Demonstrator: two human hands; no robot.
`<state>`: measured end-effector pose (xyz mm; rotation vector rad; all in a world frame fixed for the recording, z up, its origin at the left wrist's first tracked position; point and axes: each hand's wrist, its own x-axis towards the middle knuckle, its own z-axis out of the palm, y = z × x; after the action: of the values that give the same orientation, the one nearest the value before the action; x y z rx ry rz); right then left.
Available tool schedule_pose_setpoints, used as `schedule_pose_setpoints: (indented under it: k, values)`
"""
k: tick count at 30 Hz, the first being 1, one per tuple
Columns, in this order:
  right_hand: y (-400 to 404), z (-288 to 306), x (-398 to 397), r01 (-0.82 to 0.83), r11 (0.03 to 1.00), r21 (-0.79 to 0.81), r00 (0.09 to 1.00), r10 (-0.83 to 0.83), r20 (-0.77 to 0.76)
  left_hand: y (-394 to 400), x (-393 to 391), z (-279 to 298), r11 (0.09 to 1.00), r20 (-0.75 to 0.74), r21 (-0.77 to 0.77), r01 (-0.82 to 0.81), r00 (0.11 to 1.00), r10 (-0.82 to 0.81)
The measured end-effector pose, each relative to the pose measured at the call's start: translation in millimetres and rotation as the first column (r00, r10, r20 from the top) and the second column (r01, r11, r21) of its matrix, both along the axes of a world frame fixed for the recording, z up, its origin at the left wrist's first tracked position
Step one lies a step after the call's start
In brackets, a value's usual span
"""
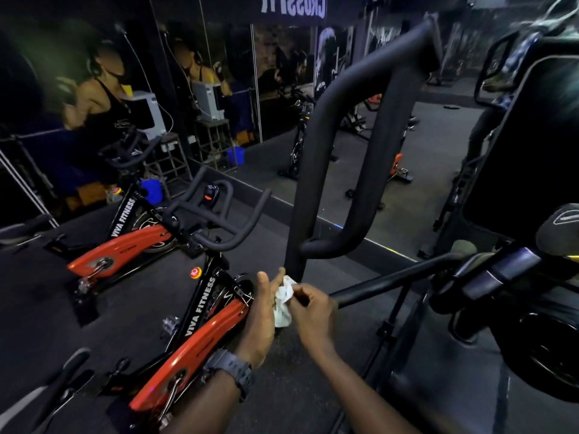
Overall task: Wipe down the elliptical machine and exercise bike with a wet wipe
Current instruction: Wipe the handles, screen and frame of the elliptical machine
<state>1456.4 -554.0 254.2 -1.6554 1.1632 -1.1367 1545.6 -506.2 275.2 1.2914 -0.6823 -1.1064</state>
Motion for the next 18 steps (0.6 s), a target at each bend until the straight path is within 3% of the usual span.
schedule_pose_setpoints:
  k: [5, 12, 18]
  values:
    - [-12.9, 21.8, -1.6, 0.16, 0.987, 0.028, 0.982, -0.162, 0.096, -2.0, -0.4, -0.8, 0.998, 0.109, -0.009, -0.057, 0.992, 0.058]
    - [-4.5, 17.4, -0.9, 0.086, 0.99, 0.108, 0.996, -0.088, 0.011, 0.9, -2.2, 16.9, 0.999, -0.014, -0.047, -0.016, 1.0, 0.015]
    - [-12.3, 26.1, -0.5, 0.111, 0.993, 0.048, 0.994, -0.111, -0.001, 2.9, -5.5, 20.8, 0.998, 0.055, -0.062, 0.01, 0.998, -0.007]
